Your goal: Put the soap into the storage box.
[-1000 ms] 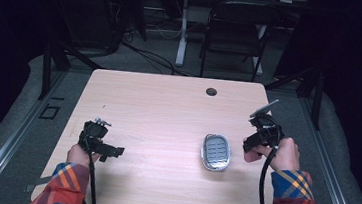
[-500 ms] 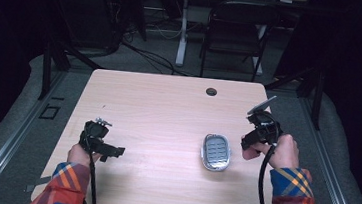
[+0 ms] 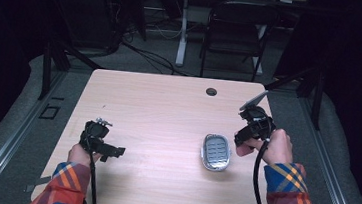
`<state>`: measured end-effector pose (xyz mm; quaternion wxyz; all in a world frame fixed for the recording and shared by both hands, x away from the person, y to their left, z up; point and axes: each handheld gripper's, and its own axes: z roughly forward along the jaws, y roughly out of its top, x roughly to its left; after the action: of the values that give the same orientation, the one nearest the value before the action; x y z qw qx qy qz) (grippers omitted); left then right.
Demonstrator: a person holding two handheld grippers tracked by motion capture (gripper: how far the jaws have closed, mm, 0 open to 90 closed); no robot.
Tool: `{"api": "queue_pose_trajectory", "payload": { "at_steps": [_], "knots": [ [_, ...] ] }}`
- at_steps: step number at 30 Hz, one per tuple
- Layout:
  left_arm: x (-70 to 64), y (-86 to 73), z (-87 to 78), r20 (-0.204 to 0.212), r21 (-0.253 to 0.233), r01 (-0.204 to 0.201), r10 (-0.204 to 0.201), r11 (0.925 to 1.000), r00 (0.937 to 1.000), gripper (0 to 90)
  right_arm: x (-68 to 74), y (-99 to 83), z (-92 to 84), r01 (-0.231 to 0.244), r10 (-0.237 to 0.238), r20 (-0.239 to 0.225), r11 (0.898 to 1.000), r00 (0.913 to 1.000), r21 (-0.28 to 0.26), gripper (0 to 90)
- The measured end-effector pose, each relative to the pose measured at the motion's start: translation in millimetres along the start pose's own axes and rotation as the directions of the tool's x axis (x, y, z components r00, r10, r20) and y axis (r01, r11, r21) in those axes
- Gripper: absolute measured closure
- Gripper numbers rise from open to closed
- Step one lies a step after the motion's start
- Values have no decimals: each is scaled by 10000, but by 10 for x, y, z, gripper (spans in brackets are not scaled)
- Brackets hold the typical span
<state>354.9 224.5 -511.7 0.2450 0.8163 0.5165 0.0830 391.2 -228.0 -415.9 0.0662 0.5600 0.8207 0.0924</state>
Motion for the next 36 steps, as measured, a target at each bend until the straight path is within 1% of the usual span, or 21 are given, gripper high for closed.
{"api": "queue_pose_trajectory", "payload": {
  "at_steps": [2,5,7,8,12,13,15,17,18,19,20,22,23,27,28,29,30,32,33,35,36],
  "knots": [
    [-3,1,2,7,-19,-19,19,10000,10000,0,19,25,-13,183,-183,14,9997,9998,179,374],
    [-4,1,3,2,-13,-15,15,10000,10000,0,64,48,-5,154,-154,-48,9998,9999,131,374],
    [-3,1,3,9,-13,-16,16,10000,10000,0,83,72,2,306,-304,-75,9992,9995,263,373],
    [-3,1,3,6,-10,-21,21,10000,10000,0,107,75,22,166,-164,-115,9998,9998,133,374],
    [-5,1,4,23,-12,3,-3,10000,10000,0,155,122,78,317,-309,-219,9989,9993,348,373],
    [-4,1,3,12,-2,-32,32,10000,10000,0,174,131,100,259,-251,-285,9992,9993,310,373],
    [-4,1,2,46,35,-65,65,10000,10000,0,191,161,138,455,-434,-367,9973,9984,568,373],
    [-7,1,7,57,70,-93,93,9999,9999,0,219,188,188,498,-468,-427,9962,9980,721,374],
    [-7,1,7,64,74,-105,105,9999,9999,0,238,196,222,427,-397,-455,9968,9982,669,373],
    [-8,1,8,70,65,-95,95,9999,9999,0,249,214,239,546,-512,-427,9951,9978,829,373],
    [-7,1,9,67,68,-99,99,9999,9999,0,266,223,268,484,-448,-467,9956,9979,798,373],
    [-6,1,10,76,58,-92,92,9999,9999,0,284,254,303,539,-485,-575,9938,9972,976,373],
    [-6,1,9,84,73,-101,100,9999,9999,0,301,261,331,480,-428,-570,9945,9975,930,373],
    [-8,2,10,119,72,-120,119,9999,9999,0,323,315,400,589,-504,-725,9910,9961,1205,373],
    [-9,2,11,125,88,-116,115,9999,9999,0,337,317,430,429,-348,-737,9928,9967,1115,373],
    [-9,2,11,133,85,-121,120,9999,9998,0,337,334,440,506,-416,-719,9904,9965,1284,373],
    [-9,2,12,136,86,-126,125,9999,9998,0,347,335,468,375,-292,-706,9921,9971,1194,373],
    [-10,3,14,139,91,-130,129,9999,9998,0,347,355,505,416,-312,-760,9894,9966,1390,373],
    [-10,3,13,142,92,-135,133,9999,9998,0,354,359,533,307,-199,-779,9898,9968,1392,373],
    [-10,3,13,149,104,-149,148,9998,9998,0,356,378,577,301,-180,-726,9851,9972,1692,373],
    [-10,3,13,163,113,-156,155,9998,9997,0,358,381,601,204,-75,-748,9848,9972,1726,373]
  ]
}}
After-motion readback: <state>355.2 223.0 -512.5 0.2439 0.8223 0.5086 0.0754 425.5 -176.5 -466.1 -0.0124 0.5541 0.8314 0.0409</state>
